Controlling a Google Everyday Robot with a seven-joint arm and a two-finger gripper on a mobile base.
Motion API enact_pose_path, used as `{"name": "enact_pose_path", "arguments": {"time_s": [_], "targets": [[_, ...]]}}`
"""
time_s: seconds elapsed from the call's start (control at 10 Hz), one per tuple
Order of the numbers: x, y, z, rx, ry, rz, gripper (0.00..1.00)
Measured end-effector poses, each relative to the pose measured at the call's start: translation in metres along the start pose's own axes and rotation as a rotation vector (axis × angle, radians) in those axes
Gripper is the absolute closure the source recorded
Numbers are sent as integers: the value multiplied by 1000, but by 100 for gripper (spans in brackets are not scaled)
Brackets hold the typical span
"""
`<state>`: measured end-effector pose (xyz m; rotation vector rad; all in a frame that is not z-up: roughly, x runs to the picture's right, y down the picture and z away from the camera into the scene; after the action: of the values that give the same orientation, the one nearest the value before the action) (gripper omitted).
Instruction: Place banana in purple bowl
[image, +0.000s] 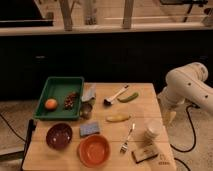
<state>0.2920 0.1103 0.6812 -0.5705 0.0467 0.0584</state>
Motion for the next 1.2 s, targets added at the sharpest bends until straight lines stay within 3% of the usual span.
{"name": "enact_pose_path", "arguments": {"time_s": [0.8,1.0,1.2], "targets": [[-3,1,2,-2,-1,-3,20],[-40,1,14,-8,-9,-43,20],[-55,1,19,-9,-11,-60,20]]}}
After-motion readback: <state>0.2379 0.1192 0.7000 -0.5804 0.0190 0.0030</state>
